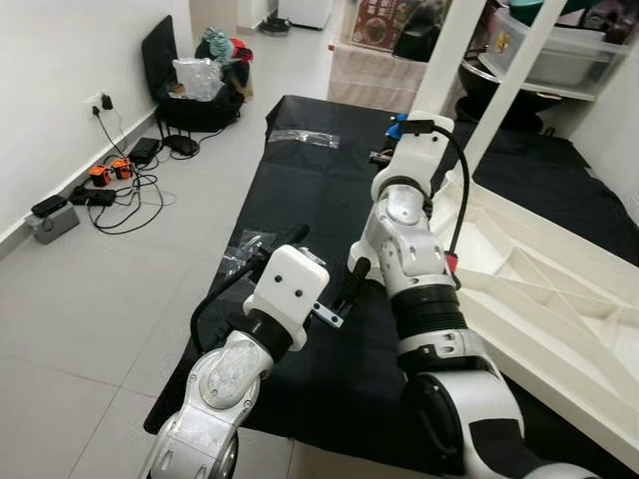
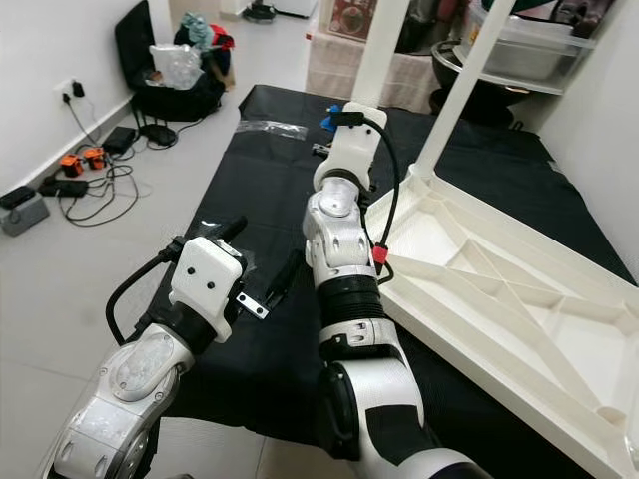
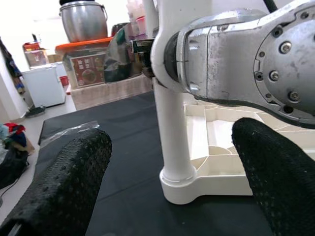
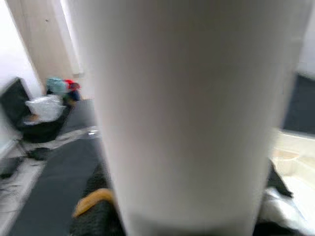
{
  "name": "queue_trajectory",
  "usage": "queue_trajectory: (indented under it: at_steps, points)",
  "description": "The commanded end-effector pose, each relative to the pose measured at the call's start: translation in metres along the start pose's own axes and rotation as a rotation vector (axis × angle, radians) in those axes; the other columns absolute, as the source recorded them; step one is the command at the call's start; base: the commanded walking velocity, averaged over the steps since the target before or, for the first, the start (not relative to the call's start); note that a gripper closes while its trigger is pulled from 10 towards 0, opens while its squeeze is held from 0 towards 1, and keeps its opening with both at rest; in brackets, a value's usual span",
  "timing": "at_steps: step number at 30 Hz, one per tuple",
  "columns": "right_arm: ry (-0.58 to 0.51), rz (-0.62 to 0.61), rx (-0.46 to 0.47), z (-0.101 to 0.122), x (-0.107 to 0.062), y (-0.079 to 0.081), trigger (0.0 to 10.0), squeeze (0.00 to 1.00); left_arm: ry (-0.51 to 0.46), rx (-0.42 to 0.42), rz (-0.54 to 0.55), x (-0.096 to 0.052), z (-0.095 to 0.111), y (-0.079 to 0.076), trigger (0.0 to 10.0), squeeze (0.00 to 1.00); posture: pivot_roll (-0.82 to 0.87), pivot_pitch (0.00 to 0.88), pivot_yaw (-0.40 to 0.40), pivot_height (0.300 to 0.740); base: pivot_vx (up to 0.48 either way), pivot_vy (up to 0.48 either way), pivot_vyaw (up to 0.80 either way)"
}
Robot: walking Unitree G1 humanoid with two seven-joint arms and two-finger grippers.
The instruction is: Building children table
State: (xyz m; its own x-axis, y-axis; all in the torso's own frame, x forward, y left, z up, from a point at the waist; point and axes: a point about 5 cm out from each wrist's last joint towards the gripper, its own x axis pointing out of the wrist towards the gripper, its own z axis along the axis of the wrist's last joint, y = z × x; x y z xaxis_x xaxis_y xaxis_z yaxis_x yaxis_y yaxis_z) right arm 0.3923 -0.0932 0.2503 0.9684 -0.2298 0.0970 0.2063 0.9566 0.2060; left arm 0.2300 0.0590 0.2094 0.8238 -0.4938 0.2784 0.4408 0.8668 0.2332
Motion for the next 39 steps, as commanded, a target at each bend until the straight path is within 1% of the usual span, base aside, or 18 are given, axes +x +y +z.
queue_trajectory:
  at_steps: [1,2,3,5,6,8,11,13,15,17,21,23,27,28,29,30,35,39]
  points:
    - [-0.01,0.115,0.049,0.001,-0.001,0.013,10.0,1.0,-0.001,-0.007,-0.007,0.0,-0.001,-0.001,10.0,0.0,0.08,0.051,-0.129,0.74,0.0,0.0,0.0]
    - [-0.01,0.115,0.049,0.001,-0.001,0.013,10.0,1.0,-0.001,-0.007,-0.007,0.0,-0.001,-0.001,10.0,0.0,0.08,0.051,-0.129,0.74,0.0,0.0,0.0]
    - [-0.048,0.191,0.053,0.011,0.001,0.018,10.0,0.92,-0.001,-0.007,-0.006,0.0,-0.001,-0.002,10.0,0.0,0.08,0.05,-0.128,0.74,0.0,0.0,0.0]
    - [-0.062,0.197,0.045,0.015,0.003,0.016,10.0,0.92,-0.001,-0.007,-0.006,0.0,-0.001,-0.002,10.0,0.0,0.08,0.05,-0.128,0.74,0.0,0.0,0.0]
    - [-0.041,0.253,0.056,0.016,0.007,0.014,10.0,0.0,-0.001,-0.006,-0.006,0.0,-0.001,-0.001,10.0,0.0,0.09,0.05,-0.129,0.74,0.0,0.0,0.0]
    - [-0.016,0.345,0.082,0.017,0.01,0.014,10.0,0.0,-0.001,-0.006,-0.005,0.0,-0.001,-0.001,10.0,0.0,0.09,0.05,-0.129,0.74,0.0,0.0,0.0]
    - [0.028,0.718,0.195,0.019,0.014,0.005,10.0,0.0,0.0,-0.005,-0.004,0.0,-0.001,-0.001,10.0,0.0,0.08,0.051,-0.132,0.74,0.0,0.0,0.0]
    - [0.03,0.778,0.203,0.019,0.014,0.004,10.0,0.0,0.0,-0.005,-0.004,0.0,-0.001,-0.001,10.0,0.0,0.08,0.051,-0.132,0.74,0.0,0.0,0.0]
    - [0.055,1.028,0.212,0.013,0.004,0.0,10.0,0.0,-0.001,-0.006,-0.006,0.001,-0.001,-0.001,10.0,0.0,0.08,0.051,-0.132,0.74,0.0,0.0,0.0]
    - [0.096,1.27,0.145,0.001,-0.01,-0.003,10.0,0.0,-0.001,-0.007,-0.008,0.001,0.0,-0.002,10.0,0.0,0.09,0.054,-0.131,0.74,0.0,0.0,0.0]
    - [0.139,1.405,0.097,-0.008,-0.018,-0.001,10.0,0.0,-0.002,-0.007,-0.007,0.0,0.0,-0.002,10.0,0.0,0.1,0.057,-0.133,0.74,0.0,0.0,0.0]
    - [0.169,1.49,0.096,-0.014,-0.022,0.01,10.0,0.0,0.001,-0.005,-0.005,0.0,0.001,-0.001,10.0,0.0,0.1,0.061,-0.137,0.74,0.0,0.0,0.0]
    - [0.195,1.53,0.075,-0.019,-0.024,0.025,10.0,0.0,0.002,-0.004,-0.003,-0.001,0.001,-0.001,10.0,0.0,0.11,0.063,-0.139,0.74,0.0,0.0,0.0]
    - [0.197,1.531,0.083,-0.02,-0.024,0.028,5.2,0.0,0.002,-0.004,-0.003,-0.001,0.001,-0.002,10.0,0.0,0.11,0.065,-0.143,0.74,0.0,0.0,0.0]
    - [0.197,1.531,0.083,-0.02,-0.024,0.028,5.2,0.0,0.002,-0.004,-0.003,-0.001,0.001,-0.002,10.0,0.0,0.11,0.065,-0.143,0.74,0.0,0.0,0.0]
    - [0.192,1.518,0.103,-0.02,-0.024,0.031,0.0,0.0,0.003,-0.003,-0.002,-0.002,0.002,-0.002,10.0,0.0,0.11,0.065,-0.144,0.74,0.0,0.0,0.0]
    - [0.168,1.446,0.093,-0.02,-0.021,0.032,0.0,0.0,0.004,-0.002,0.002,-0.002,0.001,-0.002,10.0,0.0,0.11,0.065,-0.146,0.74,0.0,0.0,0.0]
    - [0.12,1.089,0.038,-0.02,-0.003,0.025,0.0,0.0,0.004,-0.004,0.0,-0.002,0.0,-0.002,10.0,0.0,0.1,0.052,-0.139,0.74,0.0,0.0,0.0]
